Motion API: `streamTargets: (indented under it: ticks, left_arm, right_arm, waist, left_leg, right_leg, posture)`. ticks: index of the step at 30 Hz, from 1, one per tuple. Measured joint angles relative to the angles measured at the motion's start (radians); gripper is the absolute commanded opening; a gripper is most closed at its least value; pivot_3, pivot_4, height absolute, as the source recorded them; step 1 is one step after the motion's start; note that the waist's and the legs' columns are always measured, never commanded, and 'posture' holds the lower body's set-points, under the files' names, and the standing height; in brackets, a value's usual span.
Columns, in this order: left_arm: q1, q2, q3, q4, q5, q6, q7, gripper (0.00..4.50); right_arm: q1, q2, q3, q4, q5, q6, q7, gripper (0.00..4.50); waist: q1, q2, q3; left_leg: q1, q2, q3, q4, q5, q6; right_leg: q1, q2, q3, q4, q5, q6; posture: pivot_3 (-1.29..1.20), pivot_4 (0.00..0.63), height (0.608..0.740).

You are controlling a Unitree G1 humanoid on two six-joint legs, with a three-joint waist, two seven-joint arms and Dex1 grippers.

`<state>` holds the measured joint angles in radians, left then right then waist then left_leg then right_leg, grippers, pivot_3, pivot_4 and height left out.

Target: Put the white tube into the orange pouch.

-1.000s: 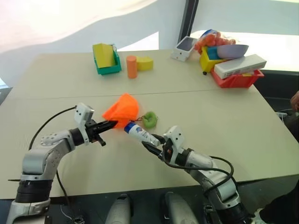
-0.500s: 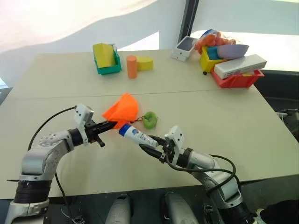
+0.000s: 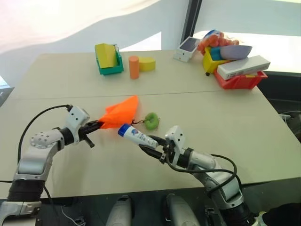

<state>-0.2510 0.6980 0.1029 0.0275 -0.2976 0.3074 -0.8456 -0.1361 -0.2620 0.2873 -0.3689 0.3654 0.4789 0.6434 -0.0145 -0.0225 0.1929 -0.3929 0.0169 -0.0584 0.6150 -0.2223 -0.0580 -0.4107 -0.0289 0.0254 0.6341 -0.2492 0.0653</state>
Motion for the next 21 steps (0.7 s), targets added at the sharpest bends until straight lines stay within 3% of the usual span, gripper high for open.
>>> streamTargets:
  ticks: [11, 21]
  left_arm:
    - [-0.04, -0.042, -0.003, -0.05, -0.082, 0.099, -0.027, 0.0]
    - [-0.047, -0.053, -0.044, -0.066, -0.05, 0.088, -0.024, 0.0]
  right_arm:
    - [-0.096, 0.016, 0.054, 0.113, -0.04, 0.038, 0.004, 1.69]
    - [-0.108, 0.058, 0.037, 0.153, -0.08, -0.01, -0.051, 1.69]
  waist:
    - [-0.003, 0.0, 0.0]
    - [-0.003, 0.0, 0.0]
  left_leg:
    - [0.0, 0.0, 0.0, 0.0, 0.0, 0.0]
    - [0.0, 0.0, 0.0, 0.0, 0.0, 0.0]
  right_leg:
    - [0.0, 0.001, 0.0, 0.0, 0.001, 0.0]
    - [0.0, 0.001, 0.0, 0.0, 0.001, 0.0]
  posture:
    - [0.0, 0.15, 0.74]
    - [0.0, 0.15, 0.74]
